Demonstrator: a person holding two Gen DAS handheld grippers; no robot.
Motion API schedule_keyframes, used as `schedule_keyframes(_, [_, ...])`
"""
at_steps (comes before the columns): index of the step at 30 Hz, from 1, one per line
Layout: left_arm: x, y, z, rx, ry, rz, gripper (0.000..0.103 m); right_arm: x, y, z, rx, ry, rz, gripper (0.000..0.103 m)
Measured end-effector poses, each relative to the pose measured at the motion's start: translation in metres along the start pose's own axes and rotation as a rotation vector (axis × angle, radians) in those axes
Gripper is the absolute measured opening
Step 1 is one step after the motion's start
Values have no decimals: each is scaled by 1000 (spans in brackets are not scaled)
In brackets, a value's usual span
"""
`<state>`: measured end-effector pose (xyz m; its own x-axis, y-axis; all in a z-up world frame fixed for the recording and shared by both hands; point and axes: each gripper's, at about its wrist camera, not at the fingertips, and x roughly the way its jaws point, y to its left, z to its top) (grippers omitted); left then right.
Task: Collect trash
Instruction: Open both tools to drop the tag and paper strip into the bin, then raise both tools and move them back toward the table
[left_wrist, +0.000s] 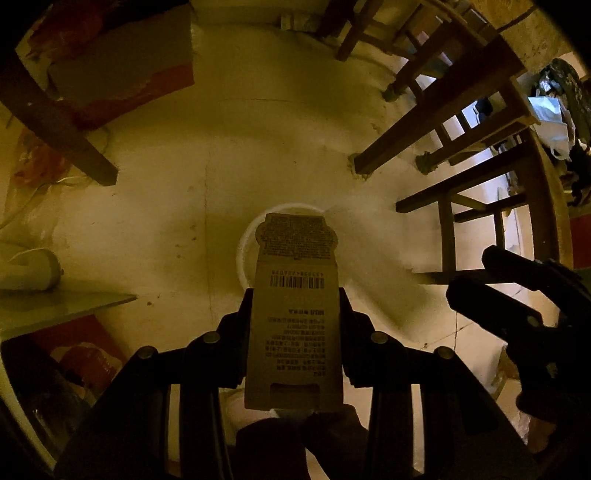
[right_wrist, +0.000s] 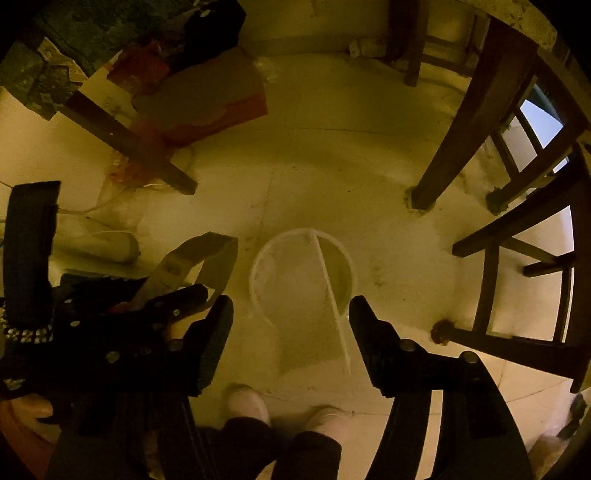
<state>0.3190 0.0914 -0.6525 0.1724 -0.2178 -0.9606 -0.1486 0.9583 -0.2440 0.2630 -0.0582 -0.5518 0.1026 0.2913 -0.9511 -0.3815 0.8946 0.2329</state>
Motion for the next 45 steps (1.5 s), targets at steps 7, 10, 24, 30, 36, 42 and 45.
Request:
schedule_keyframes(7, [6,-10,15,19,24,-58,65,-12,-13,0,58,17,4,62])
schedule_keyframes(10, [0,-12,19,18,15,-39,65,-23,-11,1,75,18,3,62])
schedule_keyframes(24, [-155,-38,27,69,-144,19,65,-153,13,28,101,-104,-45,62])
schedule_keyframes(30, [-265,-62,30,124,-284,20,65,-244,41,41,60,-225,-76,62])
schedule_keyframes(36, [-371,-77,32,152,-426,24,65,-341,80,47,8,-369,-89,62])
schedule_keyframes(42, [-473,-90,23,205,-594,68,65,-426,117,52,-47,-524,-107,62])
schedule_keyframes(45, [-516,-96,17,241,-674,99,65,-465,132,51,-67,-616,-127,62])
